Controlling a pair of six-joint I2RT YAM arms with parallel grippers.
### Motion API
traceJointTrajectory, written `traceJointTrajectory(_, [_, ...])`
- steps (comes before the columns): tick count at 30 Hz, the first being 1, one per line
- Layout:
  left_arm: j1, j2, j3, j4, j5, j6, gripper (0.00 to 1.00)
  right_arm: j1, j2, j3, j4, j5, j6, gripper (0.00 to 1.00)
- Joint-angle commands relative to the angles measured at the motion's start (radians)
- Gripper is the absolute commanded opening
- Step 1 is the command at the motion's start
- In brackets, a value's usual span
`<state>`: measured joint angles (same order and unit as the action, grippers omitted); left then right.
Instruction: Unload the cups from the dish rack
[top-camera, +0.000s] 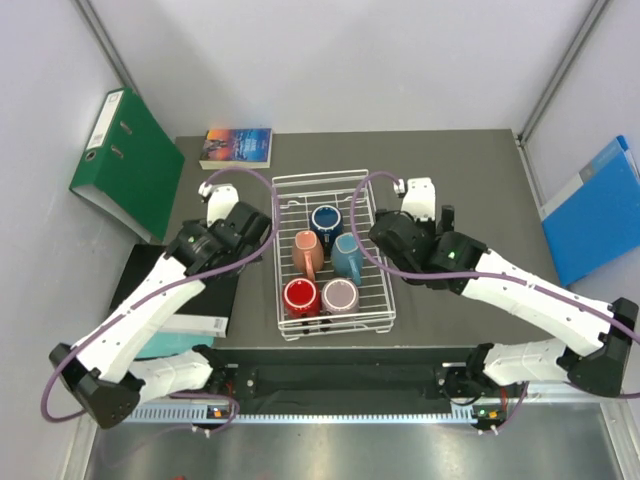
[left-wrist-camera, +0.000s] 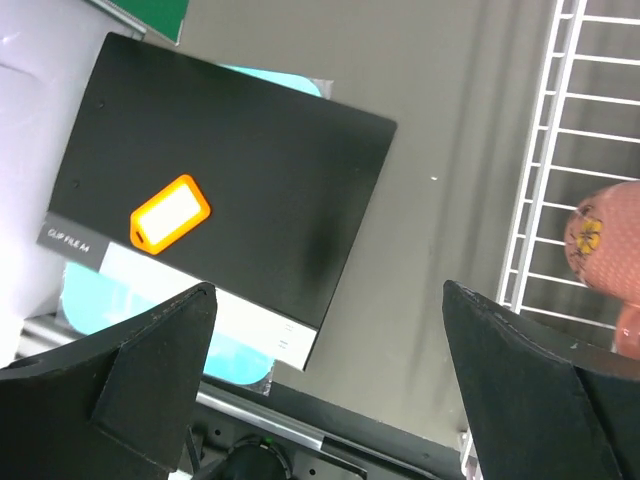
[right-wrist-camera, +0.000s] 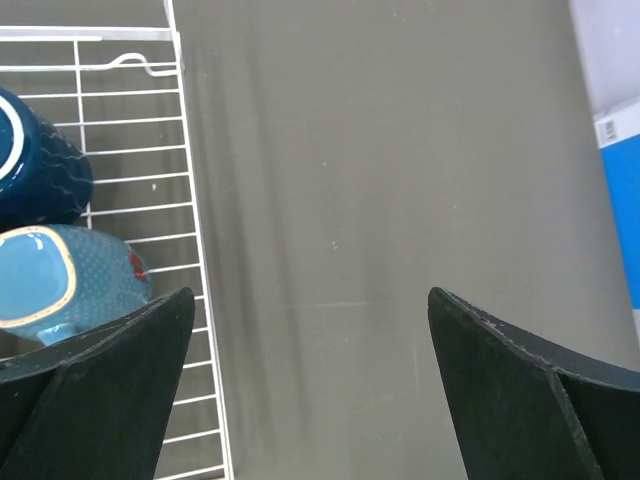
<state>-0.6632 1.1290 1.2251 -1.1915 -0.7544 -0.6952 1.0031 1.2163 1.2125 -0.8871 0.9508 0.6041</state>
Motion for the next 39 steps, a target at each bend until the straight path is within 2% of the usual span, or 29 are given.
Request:
traceJointTrajectory(1, [-0.004, -0.040, -0.033, 0.084, 0.023, 0.027, 0.99, 0.026, -0.009, 0.041, -0.041, 0.088, -0.004, 1.00])
traceJointTrajectory(4, [-0.004, -0.040, -0.053, 0.121, 0.030, 0.020, 0.99, 0.025, -0.050, -0.013, 0.037, 0.059, -0.062, 0.99])
traceJointTrajectory(8, [-0.006, -0.023, -0.041, 0.113, 0.047, 0.003, 0.99, 0.026, -0.126, -0.102, 0.168, -0.053, -0.159, 1.00])
traceJointTrajectory(14, [-0.007, 0.006, -0.033, 0.118, -0.006, 0.062, 0.99, 0.026, -0.137, -0.139, 0.281, -0.076, -0.237, 1.00])
traceJointTrajectory(17, [-0.007, 0.064, 0.010, 0.139, -0.031, 0.112, 0.99, 0.023, -0.083, -0.104, 0.233, -0.006, -0.181, 1.00])
traceJointTrajectory(21, [-0.009, 0.159, 0.060, 0.207, -0.019, 0.161, 0.99, 0.025, -0.023, -0.068, 0.208, -0.003, -0.147, 1.00])
traceJointTrajectory(29, [-0.009, 0.192, 0.085, 0.369, 0.196, 0.177, 0.99, -0.004, -0.070, -0.110, 0.316, -0.110, -0.178, 1.00])
traceJointTrajectory(34, [-0.010, 0.175, 0.083, 0.428, 0.256, 0.145, 0.99, -0.031, -0.135, -0.097, 0.372, -0.142, -0.190, 1.00])
traceJointTrajectory(39, [-0.044, 0.212, 0.062, 0.435, 0.279, 0.065, 0.98, -0.052, -0.110, -0.056, 0.384, -0.152, -0.242, 1.00])
